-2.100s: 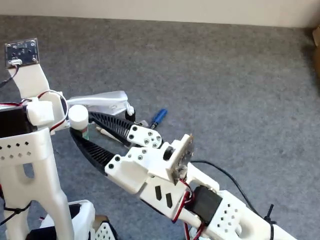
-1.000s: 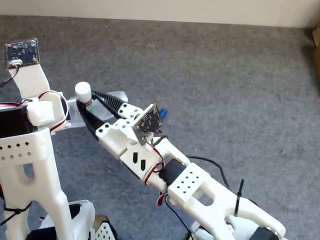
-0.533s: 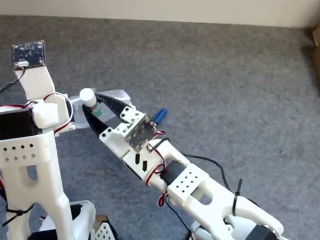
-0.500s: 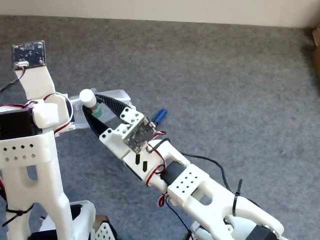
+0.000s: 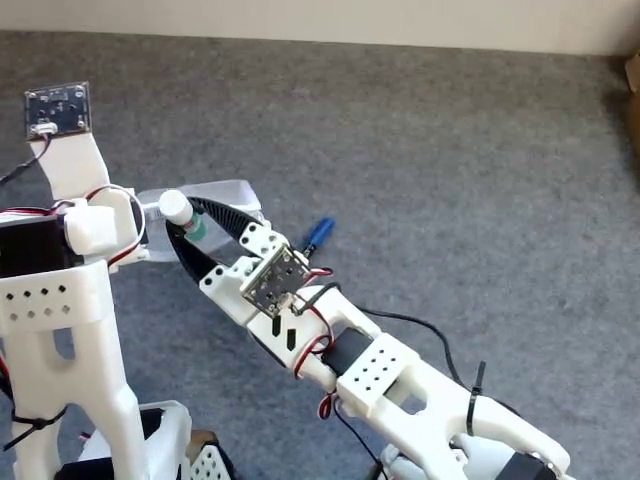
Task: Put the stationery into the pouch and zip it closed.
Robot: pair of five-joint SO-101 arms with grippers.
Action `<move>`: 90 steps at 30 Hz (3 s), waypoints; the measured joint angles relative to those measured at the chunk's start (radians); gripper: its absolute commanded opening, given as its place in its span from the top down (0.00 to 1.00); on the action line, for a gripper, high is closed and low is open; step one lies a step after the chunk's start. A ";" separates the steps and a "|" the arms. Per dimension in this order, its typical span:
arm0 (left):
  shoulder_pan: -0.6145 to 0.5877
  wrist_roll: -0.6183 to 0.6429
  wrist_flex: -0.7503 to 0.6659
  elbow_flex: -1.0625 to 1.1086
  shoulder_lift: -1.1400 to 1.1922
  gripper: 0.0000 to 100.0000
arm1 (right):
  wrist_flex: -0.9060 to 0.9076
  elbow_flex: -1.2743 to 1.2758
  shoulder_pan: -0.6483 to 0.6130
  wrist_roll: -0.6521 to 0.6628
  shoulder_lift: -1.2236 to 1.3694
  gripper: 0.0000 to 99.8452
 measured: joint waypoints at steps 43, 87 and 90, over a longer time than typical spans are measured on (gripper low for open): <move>0.000 0.002 -0.002 0.017 0.006 0.99 | 0.686 0.018 -0.008 -0.080 -0.540 0.83; -0.035 0.002 -0.002 0.017 0.011 0.99 | 1.386 0.023 0.069 -0.080 -0.721 0.83; -0.035 0.002 -0.002 0.017 0.011 0.99 | 1.386 0.031 0.069 -0.080 -0.720 0.83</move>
